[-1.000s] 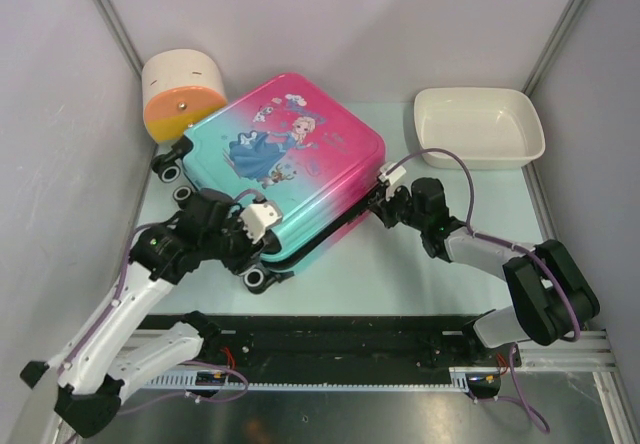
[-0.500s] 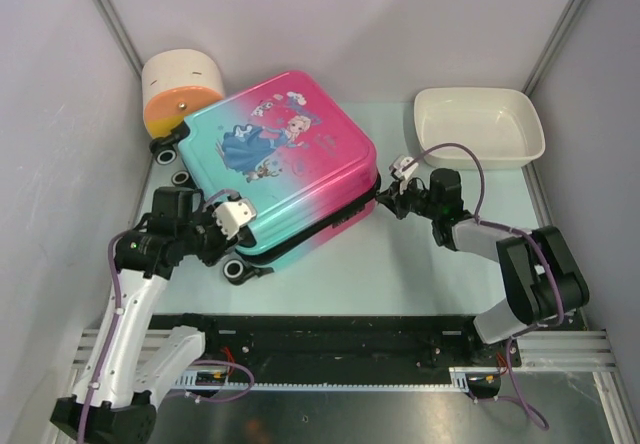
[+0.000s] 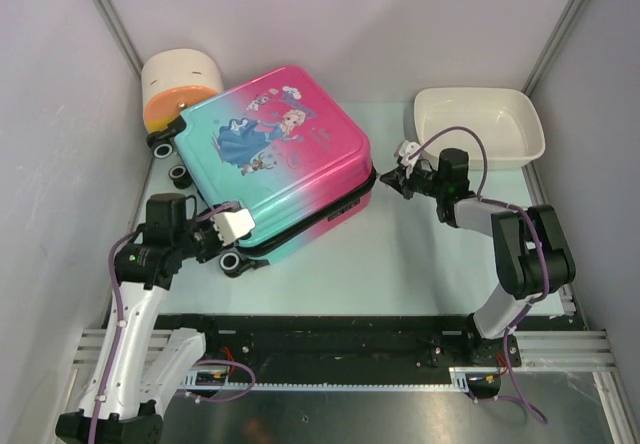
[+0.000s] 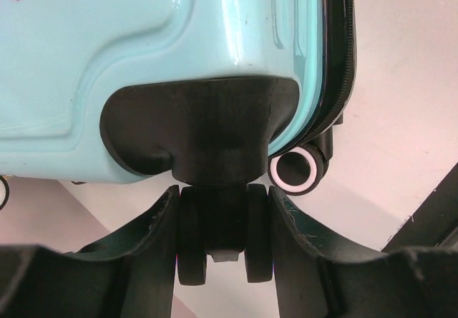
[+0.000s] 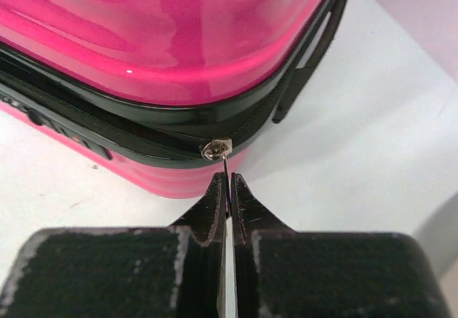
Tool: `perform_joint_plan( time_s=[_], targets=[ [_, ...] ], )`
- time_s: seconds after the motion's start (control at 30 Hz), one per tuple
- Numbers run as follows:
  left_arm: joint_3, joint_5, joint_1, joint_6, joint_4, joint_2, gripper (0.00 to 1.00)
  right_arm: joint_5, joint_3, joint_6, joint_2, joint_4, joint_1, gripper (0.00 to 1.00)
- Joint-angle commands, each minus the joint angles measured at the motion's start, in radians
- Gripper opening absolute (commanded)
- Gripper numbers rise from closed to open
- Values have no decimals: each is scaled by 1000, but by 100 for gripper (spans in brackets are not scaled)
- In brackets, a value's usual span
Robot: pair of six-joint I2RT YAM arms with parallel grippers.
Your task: Open, take out, and arrange the luggage
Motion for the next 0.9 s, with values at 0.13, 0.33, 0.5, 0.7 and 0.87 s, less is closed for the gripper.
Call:
perform_joint_plan(
  time_s=[0.13, 0.33, 0.5, 0.7, 0.87],
  targets=[
    [-43, -284, 58, 92, -192, 20, 0, 209, 96, -207, 23, 61, -96, 0],
    [-28, -252, 57, 90, -194, 49, 0, 149, 167, -108, 160, 254, -53, 0],
    [108, -140, 57, 64, -298, 127, 45, 110, 195, -42, 218, 381, -6, 0],
    [493, 173, 57, -155, -382, 233, 98, 65, 195, 4, 214, 394, 8, 0],
    [754, 253, 57, -445, -217, 397, 100, 62, 195, 20, 214, 389, 11, 0]
  ],
)
